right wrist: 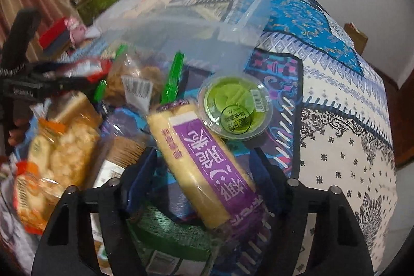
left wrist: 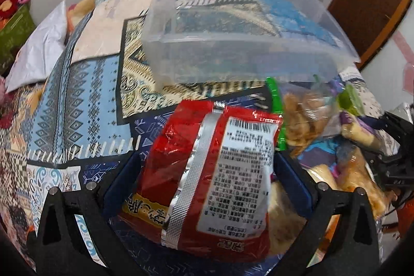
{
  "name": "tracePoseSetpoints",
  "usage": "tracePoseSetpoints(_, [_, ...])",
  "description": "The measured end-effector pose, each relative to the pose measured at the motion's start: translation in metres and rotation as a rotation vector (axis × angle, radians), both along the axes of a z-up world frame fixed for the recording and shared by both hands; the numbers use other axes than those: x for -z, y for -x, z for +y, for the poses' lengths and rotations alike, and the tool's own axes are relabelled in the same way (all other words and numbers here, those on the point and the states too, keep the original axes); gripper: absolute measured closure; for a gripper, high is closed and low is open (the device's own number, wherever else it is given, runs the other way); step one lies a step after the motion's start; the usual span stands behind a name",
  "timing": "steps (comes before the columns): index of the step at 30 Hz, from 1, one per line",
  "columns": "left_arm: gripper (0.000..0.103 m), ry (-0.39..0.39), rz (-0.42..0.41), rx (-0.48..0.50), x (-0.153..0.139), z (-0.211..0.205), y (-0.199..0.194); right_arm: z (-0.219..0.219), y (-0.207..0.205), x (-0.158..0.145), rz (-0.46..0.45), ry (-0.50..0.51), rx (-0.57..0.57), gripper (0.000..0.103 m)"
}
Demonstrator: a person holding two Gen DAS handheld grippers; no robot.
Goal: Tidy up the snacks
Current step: 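Grasp the red chip bag with the left tool while the right tool reaches toward the purple-labelled cake bar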
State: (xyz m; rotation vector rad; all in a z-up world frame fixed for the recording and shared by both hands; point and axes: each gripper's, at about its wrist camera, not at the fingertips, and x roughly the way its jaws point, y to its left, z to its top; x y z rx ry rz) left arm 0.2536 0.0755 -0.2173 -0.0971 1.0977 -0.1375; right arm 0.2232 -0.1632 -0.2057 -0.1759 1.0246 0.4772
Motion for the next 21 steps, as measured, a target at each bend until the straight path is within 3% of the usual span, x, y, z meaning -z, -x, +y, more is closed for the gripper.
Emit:
tracePoseSetpoints(3, [0.002,0.027,0.040,-0.040,0.011,0.009,-0.008,0.000,0.001,0.001,-0.008,0.001,-0.002,0.038])
tracePoseSetpoints(7, [0.019,0.073,0.042,-0.049,0.018,0.014,-0.010,0.002,0.003,-0.002,-0.011,-0.015,-0.019,0.054])
tracePoseSetpoints(10, [0.023,0.038,0.010,-0.046,0.012,0.011,-0.004,0.003,0.006,-0.003,-0.006,-0.030,-0.030,0.061])
tracePoseSetpoints(14, [0.028,-0.013,-0.041,-0.038,-0.001,0.006,0.010,0.003,0.011,-0.006,-0.013,-0.042,-0.034,0.063])
tracePoseSetpoints(21, [0.028,-0.050,-0.137,-0.043,-0.032,0.004,0.040,0.000,0.026,-0.024,-0.064,-0.066,-0.025,0.068])
